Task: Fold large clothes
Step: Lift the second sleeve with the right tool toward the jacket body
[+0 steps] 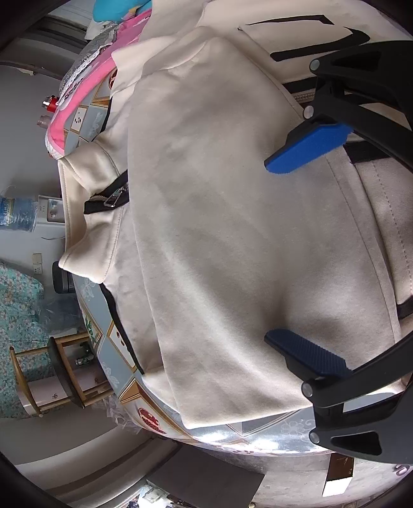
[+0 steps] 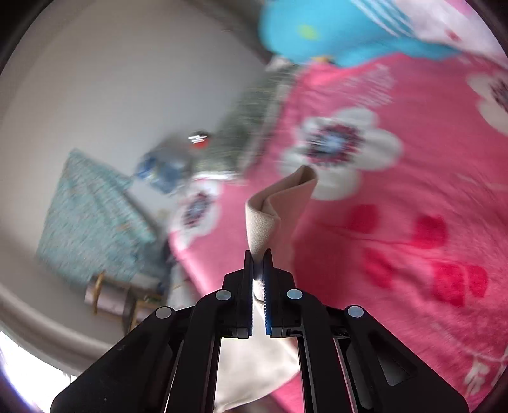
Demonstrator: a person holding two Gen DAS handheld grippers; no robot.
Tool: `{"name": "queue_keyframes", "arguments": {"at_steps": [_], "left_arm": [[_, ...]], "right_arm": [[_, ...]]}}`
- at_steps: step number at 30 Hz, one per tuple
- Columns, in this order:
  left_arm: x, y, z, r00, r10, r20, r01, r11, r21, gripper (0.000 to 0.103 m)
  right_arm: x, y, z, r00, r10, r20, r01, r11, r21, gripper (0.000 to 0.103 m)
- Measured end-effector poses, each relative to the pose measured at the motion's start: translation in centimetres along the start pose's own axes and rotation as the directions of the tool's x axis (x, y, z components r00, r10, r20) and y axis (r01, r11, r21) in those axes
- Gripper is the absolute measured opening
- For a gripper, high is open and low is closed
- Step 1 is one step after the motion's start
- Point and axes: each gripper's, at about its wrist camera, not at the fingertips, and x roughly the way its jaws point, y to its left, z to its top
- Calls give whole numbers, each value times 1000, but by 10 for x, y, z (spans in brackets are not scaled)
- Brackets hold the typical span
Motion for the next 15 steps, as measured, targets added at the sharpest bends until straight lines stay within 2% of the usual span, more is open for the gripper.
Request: {"name": "queue_keyframes", "arguments": {"at_steps": [3, 7, 11, 13, 15], "left_arm": [[-13, 8, -5, 1000, -15, 17, 15, 1000, -12, 93], [-33, 26, -15, 998, -42, 43, 44, 998, -47, 90], [-52, 44, -27, 996, -79, 49, 82, 995, -64, 81], [-62, 52, -34, 994, -95, 59, 99, 993, -61, 80], [-72, 61, -40, 990, -117, 73, 122, 991, -62, 79]], "right_arm": [[-19, 83, -22, 991, 131, -29, -134, 978, -162, 5], [-27, 189, -78, 954, 264, -144, -297, 898, -326, 5], [-14, 268, -153, 888, 350, -297, -448, 803, -393, 5], [-1, 297, -202, 848, 363, -386, -512, 751, -417, 6], [21, 317, -260, 796, 342, -500, -571, 699, -430, 10]]}}
